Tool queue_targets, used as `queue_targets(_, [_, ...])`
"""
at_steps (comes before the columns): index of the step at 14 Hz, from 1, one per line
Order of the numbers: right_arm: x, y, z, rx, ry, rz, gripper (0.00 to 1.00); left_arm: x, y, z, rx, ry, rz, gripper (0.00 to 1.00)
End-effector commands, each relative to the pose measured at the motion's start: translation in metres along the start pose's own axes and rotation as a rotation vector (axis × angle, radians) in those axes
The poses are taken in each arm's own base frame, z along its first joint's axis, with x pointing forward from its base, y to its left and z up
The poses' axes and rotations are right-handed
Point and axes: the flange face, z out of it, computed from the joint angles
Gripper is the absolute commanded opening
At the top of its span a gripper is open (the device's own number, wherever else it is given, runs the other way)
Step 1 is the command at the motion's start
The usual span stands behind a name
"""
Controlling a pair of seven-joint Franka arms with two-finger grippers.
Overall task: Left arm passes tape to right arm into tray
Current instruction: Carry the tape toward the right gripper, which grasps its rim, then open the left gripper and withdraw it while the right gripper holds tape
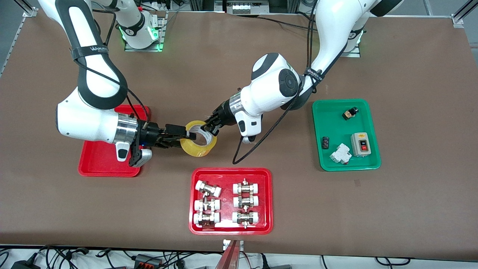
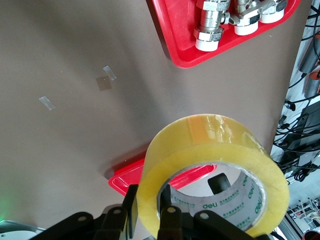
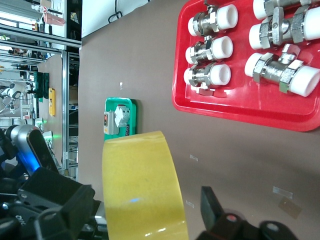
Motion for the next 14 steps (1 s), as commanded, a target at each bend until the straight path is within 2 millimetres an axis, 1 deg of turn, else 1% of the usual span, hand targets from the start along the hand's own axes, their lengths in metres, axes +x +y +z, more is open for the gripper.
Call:
queue_targets(1, [0.002,-0.002,0.000,0.015,0.020,-0.009,0.51,-0.006,0.006,-0.001,-0.019,-0.019,-0.010,0.06])
queue_targets(2, [0.002,-0.002,-0.001,0.012,0.020,-0.011,0.36,-0.006,0.006,-0.001,-0.019,-0.019,-0.010,0.06])
queue_targets(3, [0.003,-0.002,-0.003,0.010,0.022,-0.013,0.24,-0.006,0.006,-0.001,-0.019,-0.019,-0.010,0.06])
queue_targets(4, [0.003,-0.004,-0.005,0.009,0.025,-0.015,0.13,-0.006,0.006,-0.001,-0.019,-0.019,-0.010,0.06])
queue_targets(5, [0.003,-0.006,-0.007,0.010,0.028,-0.012,0.04,-0.005,0.005,-0.001,-0.018,-0.019,-0.011,0.06])
queue_targets(6, [0.004,-0.006,-0.007,0.008,0.029,-0.013,0.00,-0.007,0.005,-0.001,-0.019,-0.021,-0.010,0.06])
queue_targets(8, [0.004,-0.008,-0.008,0.010,0.030,-0.015,0.00,-0.004,0.006,-0.002,-0.019,-0.019,-0.011,0.07])
queue_targets(9, [0.005,-0.010,-0.009,0.011,0.033,-0.018,0.00,-0.004,0.006,-0.002,-0.019,-0.019,-0.007,0.10])
queue_targets(10, [0.006,-0.010,-0.010,0.011,0.034,-0.020,0.00,-0.002,0.008,-0.004,-0.023,-0.016,-0.001,0.37])
queue_targets(11, [0.006,-0.011,-0.010,0.011,0.035,-0.021,0.00,-0.004,0.009,-0.007,-0.024,-0.006,0.015,0.99])
queue_targets(12, [0.006,-0.011,-0.010,0.011,0.035,-0.021,0.00,0.006,0.016,-0.018,-0.038,0.014,0.024,1.00])
queue_targets(13, [0.006,-0.011,-0.010,0.011,0.035,-0.021,0.00,0.020,0.027,-0.039,-0.065,0.024,0.012,1.00])
queue_targets(14, [0.006,-0.011,-0.010,0.010,0.035,-0.021,0.00,0.025,0.037,-0.060,-0.095,0.031,0.012,1.00])
